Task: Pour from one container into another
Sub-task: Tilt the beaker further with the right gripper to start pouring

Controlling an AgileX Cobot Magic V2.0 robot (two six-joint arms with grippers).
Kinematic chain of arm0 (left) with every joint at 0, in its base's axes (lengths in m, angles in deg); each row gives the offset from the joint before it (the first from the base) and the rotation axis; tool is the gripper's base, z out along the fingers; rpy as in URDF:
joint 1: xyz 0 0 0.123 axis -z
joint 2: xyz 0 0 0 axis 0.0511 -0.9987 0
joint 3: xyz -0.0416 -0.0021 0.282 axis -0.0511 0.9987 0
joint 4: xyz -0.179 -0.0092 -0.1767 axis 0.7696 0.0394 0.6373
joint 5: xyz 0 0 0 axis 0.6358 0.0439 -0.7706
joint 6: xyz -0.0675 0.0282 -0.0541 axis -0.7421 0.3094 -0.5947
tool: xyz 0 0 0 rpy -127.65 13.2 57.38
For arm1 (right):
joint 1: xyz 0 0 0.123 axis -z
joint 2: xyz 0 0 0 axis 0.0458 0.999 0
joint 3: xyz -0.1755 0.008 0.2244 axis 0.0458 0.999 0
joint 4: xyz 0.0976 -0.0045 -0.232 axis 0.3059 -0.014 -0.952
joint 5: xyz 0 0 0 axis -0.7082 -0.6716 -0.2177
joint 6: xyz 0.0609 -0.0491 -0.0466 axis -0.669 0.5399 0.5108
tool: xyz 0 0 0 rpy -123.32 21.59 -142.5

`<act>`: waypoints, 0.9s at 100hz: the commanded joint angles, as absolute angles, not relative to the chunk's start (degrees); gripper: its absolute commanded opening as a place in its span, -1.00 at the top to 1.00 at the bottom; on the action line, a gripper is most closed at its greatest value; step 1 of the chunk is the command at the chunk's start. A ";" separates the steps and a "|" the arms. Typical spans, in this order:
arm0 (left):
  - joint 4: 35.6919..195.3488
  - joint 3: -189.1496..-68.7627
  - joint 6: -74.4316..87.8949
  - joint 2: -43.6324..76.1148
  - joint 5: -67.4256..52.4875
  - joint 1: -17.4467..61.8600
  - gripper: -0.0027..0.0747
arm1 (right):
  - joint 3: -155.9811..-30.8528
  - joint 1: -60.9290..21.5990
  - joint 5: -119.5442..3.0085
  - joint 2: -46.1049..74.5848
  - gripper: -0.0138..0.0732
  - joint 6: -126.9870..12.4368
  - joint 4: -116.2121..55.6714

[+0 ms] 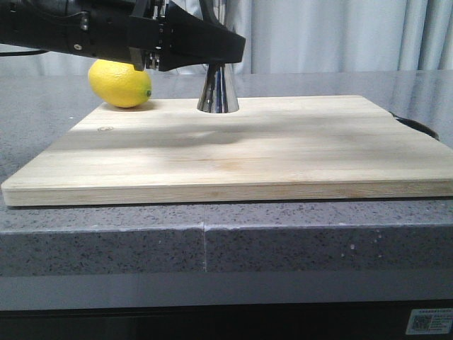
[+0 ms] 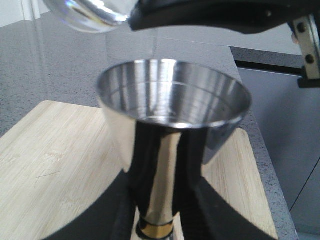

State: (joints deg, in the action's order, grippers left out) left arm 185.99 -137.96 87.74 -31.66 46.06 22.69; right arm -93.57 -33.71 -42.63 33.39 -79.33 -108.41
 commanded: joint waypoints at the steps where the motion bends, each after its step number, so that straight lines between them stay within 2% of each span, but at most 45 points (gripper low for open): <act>1: 189.93 -139.56 87.33 -28.70 51.27 23.27 0.50 | -95.76 -33.67 -40.20 31.14 0.09 -78.94 -109.02; 90: 189.93 -139.56 87.33 -28.70 51.27 23.27 0.50 | -95.76 -33.67 -40.20 31.14 0.09 -78.94 -111.75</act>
State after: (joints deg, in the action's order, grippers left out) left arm 185.99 -137.96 87.74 -31.66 46.06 22.69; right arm -93.57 -33.71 -42.55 33.39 -79.33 -111.19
